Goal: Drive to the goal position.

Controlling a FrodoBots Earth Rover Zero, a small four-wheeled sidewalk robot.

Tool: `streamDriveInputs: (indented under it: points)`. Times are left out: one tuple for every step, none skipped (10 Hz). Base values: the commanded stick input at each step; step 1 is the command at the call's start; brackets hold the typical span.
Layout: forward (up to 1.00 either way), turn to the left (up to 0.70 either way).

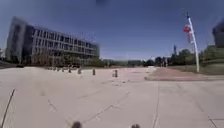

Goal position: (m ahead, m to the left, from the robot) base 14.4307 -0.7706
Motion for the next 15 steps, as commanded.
streamDriveInputs:
  points:
    - [0.85,0.01]
    - [0.85,0.01]
    - [0.85,0.01]
    - [0.85,0.01]
    - [0.85,0.01]
    - [0.85,0.01]
    - [0.85,0.01]
    - [0.85,0.01]
    - [0.85,0.01]
    - [0.85,0.01]
    - [0.85,0.01]
    - [0.85,-0.26]
    - [0.85,-0.33]
    - [0.85,-0.33]
    - [0.85,-0.01]
